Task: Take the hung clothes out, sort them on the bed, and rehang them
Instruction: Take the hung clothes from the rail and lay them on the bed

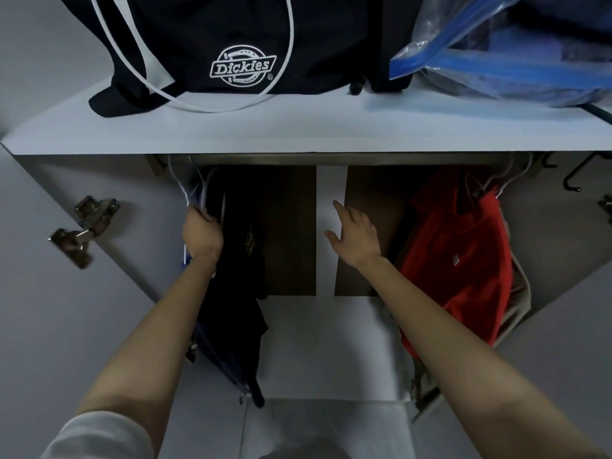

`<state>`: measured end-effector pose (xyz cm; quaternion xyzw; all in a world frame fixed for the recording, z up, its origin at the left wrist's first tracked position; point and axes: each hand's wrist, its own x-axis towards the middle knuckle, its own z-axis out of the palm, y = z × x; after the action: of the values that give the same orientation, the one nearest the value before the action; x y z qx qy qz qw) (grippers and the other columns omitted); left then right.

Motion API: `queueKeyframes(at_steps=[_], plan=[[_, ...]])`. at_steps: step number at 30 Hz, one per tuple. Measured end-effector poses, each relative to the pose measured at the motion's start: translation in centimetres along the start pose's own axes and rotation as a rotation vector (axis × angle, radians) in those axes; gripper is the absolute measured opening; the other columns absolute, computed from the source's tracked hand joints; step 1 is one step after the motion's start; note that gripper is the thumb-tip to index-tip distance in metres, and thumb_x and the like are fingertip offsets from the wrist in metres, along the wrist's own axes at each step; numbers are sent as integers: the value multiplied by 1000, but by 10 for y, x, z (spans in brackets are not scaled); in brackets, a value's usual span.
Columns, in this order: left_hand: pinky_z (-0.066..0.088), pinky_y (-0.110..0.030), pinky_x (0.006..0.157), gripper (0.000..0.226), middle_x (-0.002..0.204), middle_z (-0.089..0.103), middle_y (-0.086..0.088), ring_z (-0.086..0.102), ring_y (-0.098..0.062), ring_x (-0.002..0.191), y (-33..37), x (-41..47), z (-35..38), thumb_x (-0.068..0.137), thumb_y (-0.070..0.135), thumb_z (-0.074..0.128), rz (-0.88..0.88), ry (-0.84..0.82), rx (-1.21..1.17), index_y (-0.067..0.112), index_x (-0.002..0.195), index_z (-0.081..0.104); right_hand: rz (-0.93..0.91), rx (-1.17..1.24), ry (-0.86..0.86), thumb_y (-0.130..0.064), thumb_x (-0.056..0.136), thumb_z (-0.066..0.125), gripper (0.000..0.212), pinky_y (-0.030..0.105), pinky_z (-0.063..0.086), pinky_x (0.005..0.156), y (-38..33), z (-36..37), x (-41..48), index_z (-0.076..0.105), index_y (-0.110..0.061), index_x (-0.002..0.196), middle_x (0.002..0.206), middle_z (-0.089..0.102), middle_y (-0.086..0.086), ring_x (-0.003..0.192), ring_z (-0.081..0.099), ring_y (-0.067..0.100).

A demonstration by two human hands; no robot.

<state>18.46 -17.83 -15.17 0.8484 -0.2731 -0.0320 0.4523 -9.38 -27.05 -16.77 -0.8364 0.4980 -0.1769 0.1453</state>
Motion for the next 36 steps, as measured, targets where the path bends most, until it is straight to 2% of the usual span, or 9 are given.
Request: queueKeyframes(at_steps=[3, 6, 10, 15, 20, 25, 30, 34, 36], plan=[[35, -35, 72, 26, 107, 64, -30, 60, -43, 98, 1, -13, 4, 103, 8, 38, 53, 12, -34, -9, 106, 57, 0, 14, 10, -44, 98, 49, 68, 44, 29, 112, 2, -2, -4, 17, -26, 156, 155, 31, 10, 142, 27, 29], [34, -32, 68, 26, 100, 66, -25, 61, -39, 90, -8, -24, 8, 104, 12, 38, 133, -12, -42, -3, 106, 59, 11, 25, 16, -44, 98, 50, 69, 45, 28, 113, 5, -4, -10, 17, -26, 155, 156, 30, 9, 143, 25, 29], [32, -27, 65, 26, 92, 65, -12, 54, -21, 77, -7, -51, 5, 106, 18, 39, 268, -23, -45, 0, 107, 60, 19, 40, 8, -43, 97, 51, 69, 45, 26, 114, 14, -7, -26, 17, -27, 156, 157, 28, 9, 144, 24, 29], [38, -33, 61, 23, 84, 64, -8, 54, -18, 71, 17, -77, -2, 105, 18, 42, 512, -88, 13, 3, 110, 59, 50, 38, -8, -43, 97, 51, 71, 44, 25, 114, 25, -11, -49, 15, -26, 156, 157, 28, 10, 143, 24, 29], [37, -29, 51, 24, 64, 57, 3, 47, -9, 50, 25, -110, 4, 102, 31, 52, 641, -199, 35, 11, 96, 63, 44, 86, 36, -43, 96, 53, 72, 45, 25, 115, 38, -18, -79, 17, -25, 156, 158, 25, 9, 143, 23, 29], [41, -25, 51, 31, 67, 59, 9, 55, -11, 57, 23, -148, 16, 95, 43, 61, 710, -319, 69, 15, 84, 69, 62, 98, 123, -45, 94, 57, 73, 44, 25, 117, 59, -31, -110, 23, -23, 155, 157, 28, 12, 144, 24, 29], [46, -29, 50, 28, 66, 62, 10, 54, -8, 54, 31, -173, 28, 92, 42, 66, 851, -450, 69, 17, 79, 72, 131, 64, 133, -51, 93, 57, 75, 46, 20, 119, 81, -40, -143, 24, -23, 154, 157, 29, 11, 146, 22, 29], [54, -33, 57, 23, 75, 70, 6, 61, -9, 64, 43, -187, 48, 91, 38, 70, 890, -624, -3, 17, 80, 74, 244, 98, 94, -53, 94, 53, 69, 49, 13, 121, 97, -42, -177, 28, -26, 153, 160, 24, 6, 149, 14, 27], [55, -33, 61, 23, 72, 70, 7, 63, -9, 65, 53, -195, 58, 91, 40, 69, 899, -737, -50, 22, 79, 72, 314, 110, 105, -51, 95, 54, 62, 47, 17, 119, 104, -44, -195, 39, -22, 147, 154, 35, 6, 146, 23, 27]])
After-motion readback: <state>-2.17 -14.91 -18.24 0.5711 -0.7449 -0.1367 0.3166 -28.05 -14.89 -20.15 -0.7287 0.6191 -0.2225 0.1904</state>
